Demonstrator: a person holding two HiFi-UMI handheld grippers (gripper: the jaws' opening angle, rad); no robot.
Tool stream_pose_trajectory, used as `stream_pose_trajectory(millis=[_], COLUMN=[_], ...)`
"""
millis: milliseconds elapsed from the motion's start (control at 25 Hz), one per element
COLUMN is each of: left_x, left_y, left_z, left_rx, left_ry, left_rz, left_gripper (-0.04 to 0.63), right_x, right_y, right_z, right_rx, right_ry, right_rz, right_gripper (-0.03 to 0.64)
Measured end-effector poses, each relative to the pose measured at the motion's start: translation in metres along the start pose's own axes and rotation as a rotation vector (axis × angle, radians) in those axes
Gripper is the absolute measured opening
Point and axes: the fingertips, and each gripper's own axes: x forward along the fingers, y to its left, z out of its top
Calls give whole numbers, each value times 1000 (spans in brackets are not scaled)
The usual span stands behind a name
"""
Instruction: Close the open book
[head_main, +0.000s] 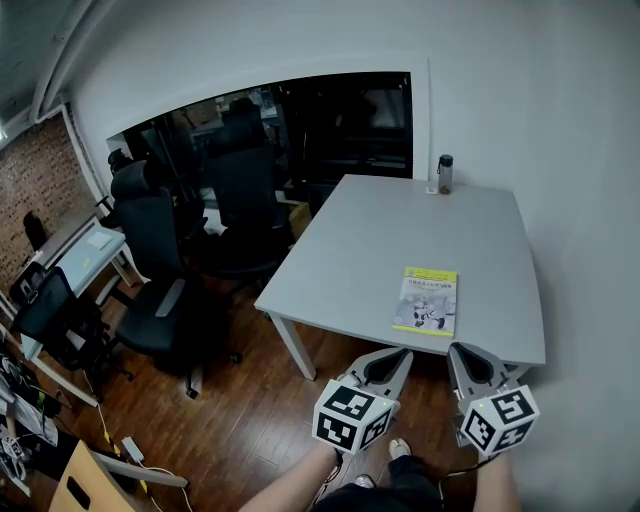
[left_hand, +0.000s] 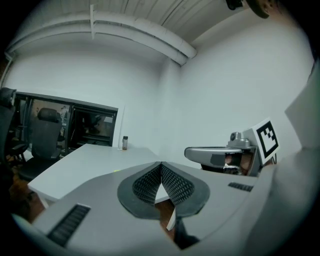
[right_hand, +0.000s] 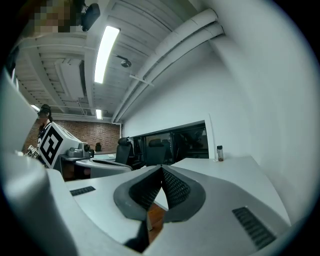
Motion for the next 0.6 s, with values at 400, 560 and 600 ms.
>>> stream_pose_trajectory(millis=[400, 560, 600], left_x=[-9, -12, -13], left_y=[11, 16, 16], left_z=[3, 4, 5], left_rx=[1, 0, -1], left_ry=[-11, -16, -16], left_rz=[30, 41, 42], left_gripper=[5, 5, 5], right_x=[7, 10, 11], right_y=[10, 13, 13], right_z=[-1, -1, -1], right_rx=[8, 10, 8], right_ry=[4, 9, 9], right_rz=[39, 50, 53], right_gripper=[5, 5, 5])
